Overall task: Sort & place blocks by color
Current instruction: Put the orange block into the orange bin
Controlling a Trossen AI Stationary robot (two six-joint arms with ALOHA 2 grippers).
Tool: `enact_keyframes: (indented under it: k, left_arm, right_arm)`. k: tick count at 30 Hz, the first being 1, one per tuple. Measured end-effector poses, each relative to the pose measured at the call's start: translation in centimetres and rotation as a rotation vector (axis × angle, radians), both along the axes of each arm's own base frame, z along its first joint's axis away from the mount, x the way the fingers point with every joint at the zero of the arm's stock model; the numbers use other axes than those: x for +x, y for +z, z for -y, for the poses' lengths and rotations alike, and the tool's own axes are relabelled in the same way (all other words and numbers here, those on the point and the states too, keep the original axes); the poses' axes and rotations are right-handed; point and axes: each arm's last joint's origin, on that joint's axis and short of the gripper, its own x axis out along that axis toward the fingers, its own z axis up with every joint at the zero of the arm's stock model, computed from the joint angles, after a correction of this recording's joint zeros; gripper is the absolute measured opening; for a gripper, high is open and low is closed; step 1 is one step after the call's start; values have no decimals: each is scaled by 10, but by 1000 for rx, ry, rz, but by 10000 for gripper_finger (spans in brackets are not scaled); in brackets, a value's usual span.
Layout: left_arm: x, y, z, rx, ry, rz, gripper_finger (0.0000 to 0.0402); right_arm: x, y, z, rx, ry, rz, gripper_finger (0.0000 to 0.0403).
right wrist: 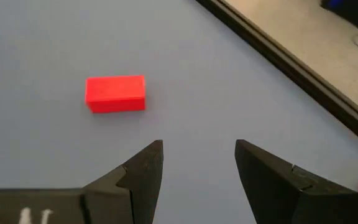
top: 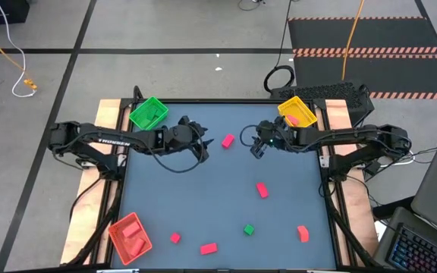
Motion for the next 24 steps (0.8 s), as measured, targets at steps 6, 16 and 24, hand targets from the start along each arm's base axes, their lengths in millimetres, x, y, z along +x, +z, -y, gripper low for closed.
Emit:
enact_keyframes:
  k: [6,16,24]
  left_arm:
    - [-1,3,-16,11,48,33,234]
    - [-3,4,-28,-1,94,55,234]
    - [-2,4,-23,1,77,54,234]
  right_arm:
    - [-4,0,13,-33,-13,-27,196]
    - [-7,0,23,-56,-21,-56,196]
    - [-13,-3,29,-41,-58,-101,196]
